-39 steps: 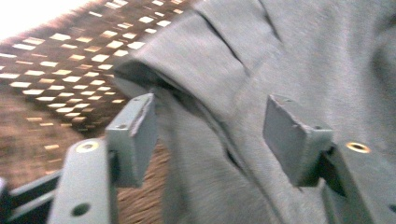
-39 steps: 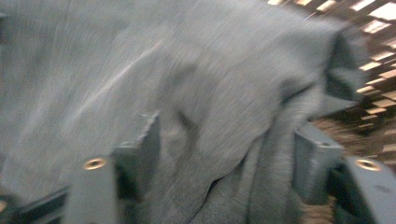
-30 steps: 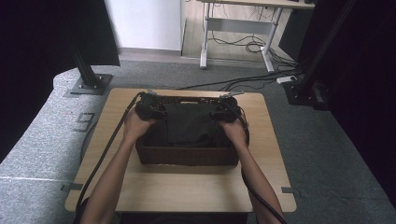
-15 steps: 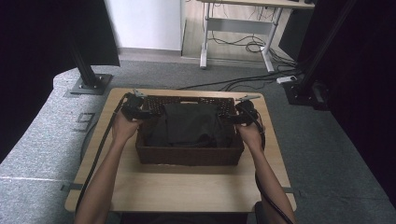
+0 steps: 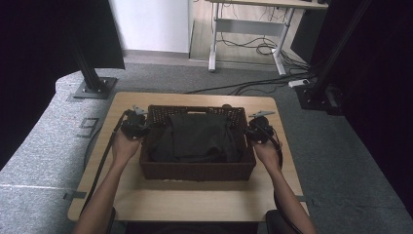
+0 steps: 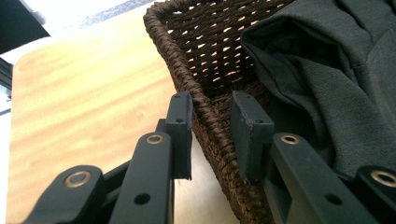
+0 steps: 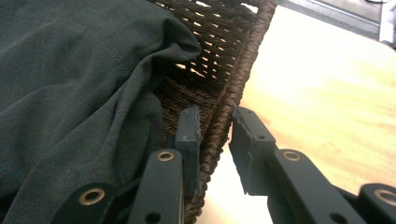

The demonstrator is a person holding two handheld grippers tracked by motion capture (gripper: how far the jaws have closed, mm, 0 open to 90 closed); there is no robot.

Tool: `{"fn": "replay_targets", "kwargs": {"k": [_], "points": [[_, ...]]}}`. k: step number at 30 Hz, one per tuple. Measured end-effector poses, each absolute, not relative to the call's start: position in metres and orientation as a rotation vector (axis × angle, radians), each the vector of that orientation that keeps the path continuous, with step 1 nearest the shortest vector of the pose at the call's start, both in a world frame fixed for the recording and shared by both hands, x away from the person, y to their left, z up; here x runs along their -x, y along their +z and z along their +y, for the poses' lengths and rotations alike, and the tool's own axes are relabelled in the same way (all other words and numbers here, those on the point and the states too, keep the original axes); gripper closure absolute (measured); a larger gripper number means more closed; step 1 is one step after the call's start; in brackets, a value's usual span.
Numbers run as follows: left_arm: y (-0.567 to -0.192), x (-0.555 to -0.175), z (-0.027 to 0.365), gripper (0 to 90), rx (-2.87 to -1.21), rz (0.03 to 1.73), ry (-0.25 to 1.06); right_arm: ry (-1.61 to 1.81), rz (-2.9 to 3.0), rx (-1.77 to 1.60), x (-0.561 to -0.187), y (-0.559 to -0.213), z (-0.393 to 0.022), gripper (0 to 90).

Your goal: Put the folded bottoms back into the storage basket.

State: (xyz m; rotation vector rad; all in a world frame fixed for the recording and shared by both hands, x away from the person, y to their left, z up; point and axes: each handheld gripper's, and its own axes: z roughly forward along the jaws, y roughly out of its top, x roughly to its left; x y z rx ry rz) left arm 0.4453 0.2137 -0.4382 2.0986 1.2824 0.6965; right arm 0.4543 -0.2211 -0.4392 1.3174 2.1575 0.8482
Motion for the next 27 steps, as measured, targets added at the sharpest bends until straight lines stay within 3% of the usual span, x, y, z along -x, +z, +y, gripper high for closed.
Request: {"fn": "replay_targets", "kwargs": {"k": [7,8,10,12,14,19,27], "points": [[-0.437,-0.398,0.219,66.5,-2.115,1.238,0.637,0.899,2.176,-1.315,-0.403,-0.44,-0.228,70.0],[-0.431,-0.393,0.219,64.3,-2.127,1.217,0.623,0.903,2.185,-1.316,-0.401,-0.44,-0.229,68.9],[-0.419,-0.389,0.214,51.6,-2.107,1.178,0.677,0.926,2.187,-1.311,-0.396,-0.434,-0.231,60.0],[-0.405,-0.388,0.204,48.2,-2.088,1.089,0.691,0.947,2.158,-1.296,-0.396,-0.425,-0.229,56.4],[-0.397,-0.397,0.189,43.9,-2.088,1.029,0.618,0.981,2.157,-1.248,-0.401,-0.416,-0.219,53.2],[-0.406,-0.426,0.151,45.9,-2.144,0.984,0.546,1.078,2.254,-1.201,-0.425,-0.417,-0.182,56.1],[-0.447,-0.467,0.12,58.3,-2.234,1.049,0.501,0.936,2.323,-1.211,-0.472,-0.449,-0.128,58.4]]}}
